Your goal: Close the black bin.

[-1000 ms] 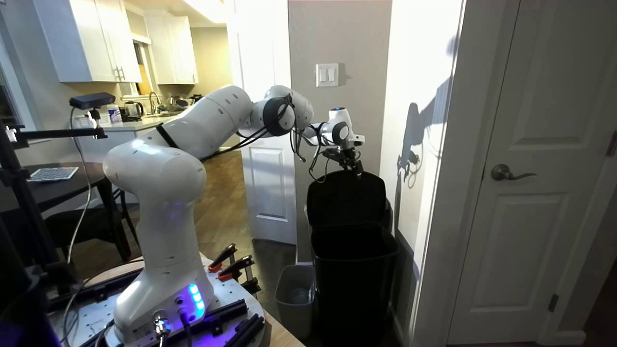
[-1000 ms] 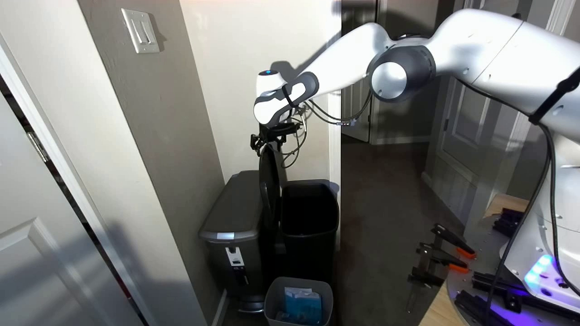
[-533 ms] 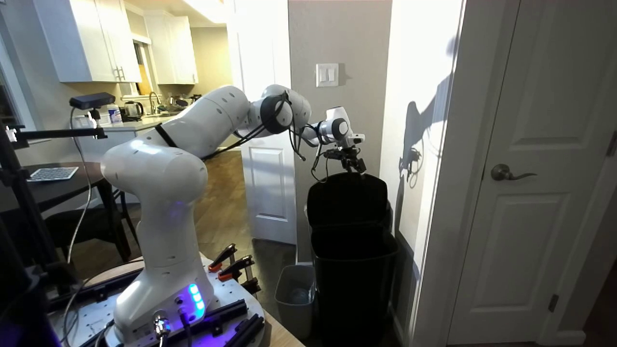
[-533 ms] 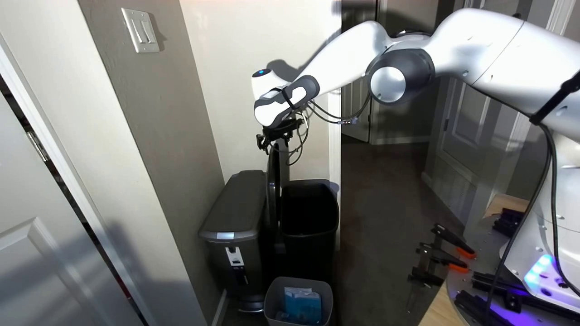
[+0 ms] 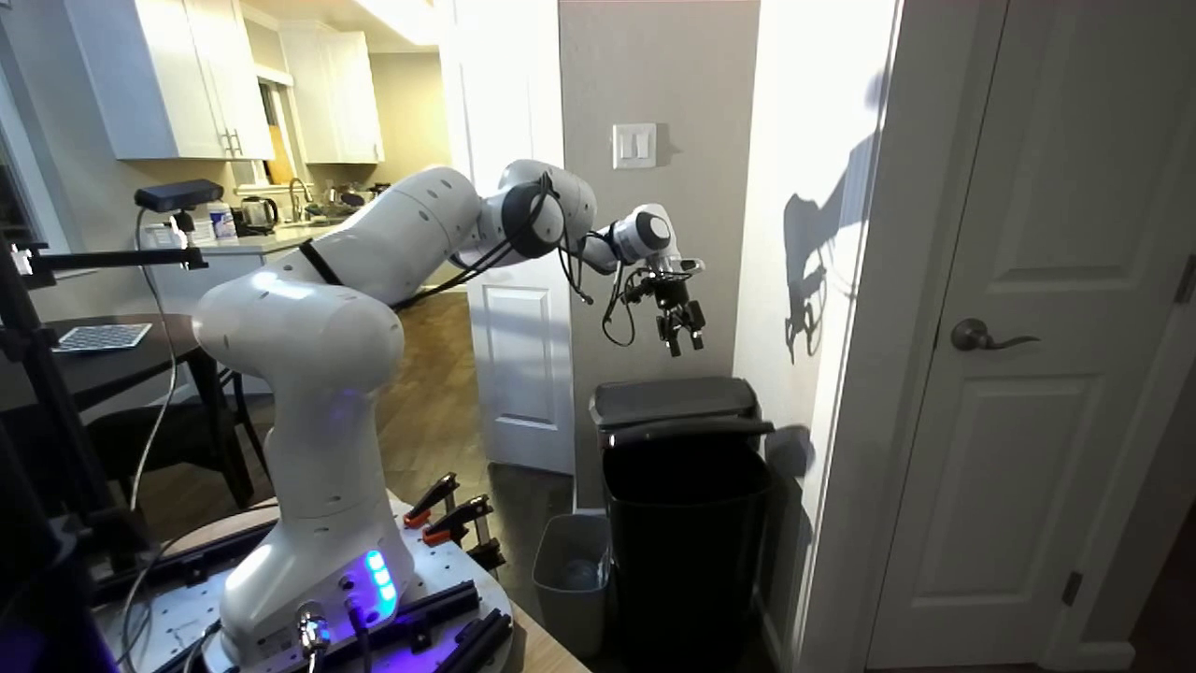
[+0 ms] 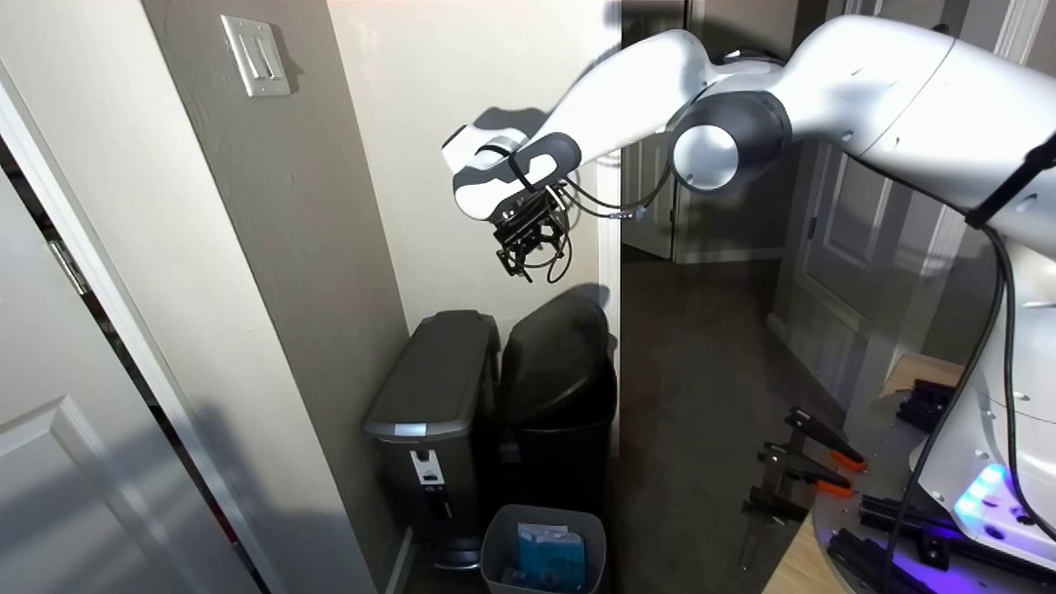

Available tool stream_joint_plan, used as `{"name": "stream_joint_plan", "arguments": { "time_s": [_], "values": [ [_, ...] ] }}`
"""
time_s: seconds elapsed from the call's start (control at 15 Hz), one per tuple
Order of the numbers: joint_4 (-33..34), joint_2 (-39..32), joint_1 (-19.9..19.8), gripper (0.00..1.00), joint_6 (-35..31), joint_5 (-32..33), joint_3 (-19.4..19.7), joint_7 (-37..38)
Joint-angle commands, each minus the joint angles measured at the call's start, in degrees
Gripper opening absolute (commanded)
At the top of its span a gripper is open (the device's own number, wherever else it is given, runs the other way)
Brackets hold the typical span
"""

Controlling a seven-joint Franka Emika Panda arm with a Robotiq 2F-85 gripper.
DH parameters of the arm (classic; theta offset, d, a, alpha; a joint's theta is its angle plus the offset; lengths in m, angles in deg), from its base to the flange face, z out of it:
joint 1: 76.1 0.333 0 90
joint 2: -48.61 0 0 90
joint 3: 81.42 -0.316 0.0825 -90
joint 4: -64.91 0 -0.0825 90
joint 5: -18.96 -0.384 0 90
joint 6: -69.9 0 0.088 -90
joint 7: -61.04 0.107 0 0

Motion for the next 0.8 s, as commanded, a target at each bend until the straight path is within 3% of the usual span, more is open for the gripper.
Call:
{"name": "stream_joint_plan", "arguments": {
  "time_s": [0.0, 0.2, 0.27, 0.73],
  "values": [
    [5.4, -2.1, 1.2, 1.00, 12.8, 4.4, 0.1, -0.9],
    [7.1, -2.5, -1.8, 1.00, 5.9, -2.1, -4.4, -4.2],
    [4.5, -1.2, 0.3, 1.00, 8.1, 0.6, -2.3, -2.1],
    [5.9, -2.0, -1.0, 1.00, 6.2, -0.9, -3.9, -2.2]
  ]
}}
